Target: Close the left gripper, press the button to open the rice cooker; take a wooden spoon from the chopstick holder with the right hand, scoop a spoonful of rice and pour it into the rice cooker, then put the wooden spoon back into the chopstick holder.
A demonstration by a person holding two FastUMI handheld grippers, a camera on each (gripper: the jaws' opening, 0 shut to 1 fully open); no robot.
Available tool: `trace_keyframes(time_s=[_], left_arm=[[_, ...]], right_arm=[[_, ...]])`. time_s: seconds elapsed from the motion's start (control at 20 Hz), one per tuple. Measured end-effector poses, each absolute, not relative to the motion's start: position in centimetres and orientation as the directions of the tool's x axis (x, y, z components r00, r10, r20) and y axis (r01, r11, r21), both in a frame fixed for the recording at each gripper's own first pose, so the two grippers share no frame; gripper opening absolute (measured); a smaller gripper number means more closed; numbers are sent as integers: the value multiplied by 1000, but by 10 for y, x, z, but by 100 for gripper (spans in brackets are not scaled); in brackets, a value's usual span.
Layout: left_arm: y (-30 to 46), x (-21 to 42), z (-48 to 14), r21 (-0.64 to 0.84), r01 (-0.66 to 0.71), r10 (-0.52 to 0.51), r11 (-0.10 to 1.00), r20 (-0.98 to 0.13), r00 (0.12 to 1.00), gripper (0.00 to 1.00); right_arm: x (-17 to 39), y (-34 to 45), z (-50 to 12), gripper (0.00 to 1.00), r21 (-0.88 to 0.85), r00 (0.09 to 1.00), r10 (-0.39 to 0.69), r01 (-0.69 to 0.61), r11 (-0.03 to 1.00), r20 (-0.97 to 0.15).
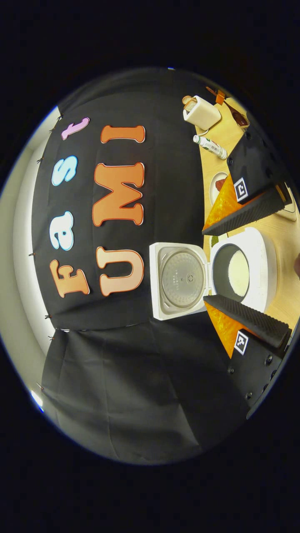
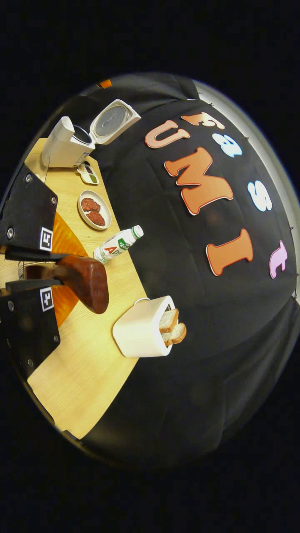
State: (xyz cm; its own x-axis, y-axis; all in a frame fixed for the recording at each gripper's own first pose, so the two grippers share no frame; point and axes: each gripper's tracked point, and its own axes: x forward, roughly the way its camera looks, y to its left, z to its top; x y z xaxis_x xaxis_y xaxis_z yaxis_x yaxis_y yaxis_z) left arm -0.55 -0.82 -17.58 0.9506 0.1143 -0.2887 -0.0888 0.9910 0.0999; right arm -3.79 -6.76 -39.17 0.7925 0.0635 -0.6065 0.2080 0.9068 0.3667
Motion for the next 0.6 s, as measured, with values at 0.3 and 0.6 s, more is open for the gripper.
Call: trace_keyframes(time_s=[0.3, 0.6], left_arm=[[-1, 10, -166, 131, -88, 120, 987, -264, 957, 97], [19, 59, -144, 106, -100, 120, 989, -204, 972, 97]], right_arm=[[-44, -60, -419, 22, 413, 756, 75, 268, 871, -650], [-54, -66, -438, 28, 344, 680, 39, 319, 883, -732]])
